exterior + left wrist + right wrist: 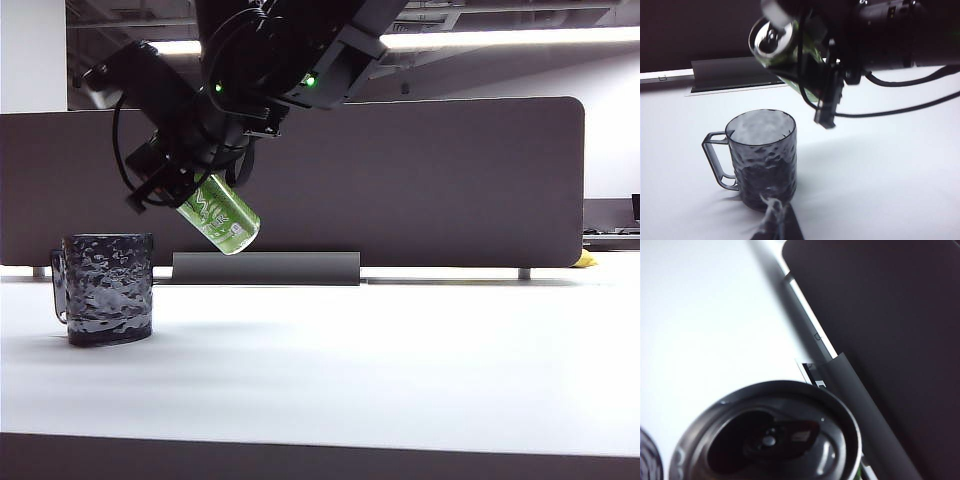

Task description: Pick up the metal can, pour some water into the cup, then place the can back on the table.

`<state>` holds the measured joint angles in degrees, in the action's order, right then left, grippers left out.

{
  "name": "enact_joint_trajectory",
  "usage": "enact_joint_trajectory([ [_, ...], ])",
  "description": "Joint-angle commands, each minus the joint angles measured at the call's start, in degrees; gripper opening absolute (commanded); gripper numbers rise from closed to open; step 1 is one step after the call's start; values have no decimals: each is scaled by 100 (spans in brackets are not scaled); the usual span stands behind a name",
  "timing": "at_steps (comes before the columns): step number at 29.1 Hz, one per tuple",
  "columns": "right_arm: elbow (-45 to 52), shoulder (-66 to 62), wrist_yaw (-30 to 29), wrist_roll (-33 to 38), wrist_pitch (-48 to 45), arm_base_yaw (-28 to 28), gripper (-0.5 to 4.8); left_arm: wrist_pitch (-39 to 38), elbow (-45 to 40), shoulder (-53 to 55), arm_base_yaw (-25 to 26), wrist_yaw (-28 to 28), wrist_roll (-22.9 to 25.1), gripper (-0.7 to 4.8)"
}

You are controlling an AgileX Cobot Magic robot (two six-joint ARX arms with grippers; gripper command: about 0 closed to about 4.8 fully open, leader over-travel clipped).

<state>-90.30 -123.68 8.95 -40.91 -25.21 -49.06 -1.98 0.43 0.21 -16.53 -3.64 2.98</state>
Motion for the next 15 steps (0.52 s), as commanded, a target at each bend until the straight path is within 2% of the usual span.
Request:
enact_joint_trajectory([
  [1,-46,105,20,551,-289,15,201,77,7,4,-9,-20,0,-5],
  [8,-44,116,74,1113,-289,35,201,77,7,4,-9,-20,0,-5],
  [15,-44,168,129,2232,-219,284,201,77,7,2,-9,-20,0,-5],
])
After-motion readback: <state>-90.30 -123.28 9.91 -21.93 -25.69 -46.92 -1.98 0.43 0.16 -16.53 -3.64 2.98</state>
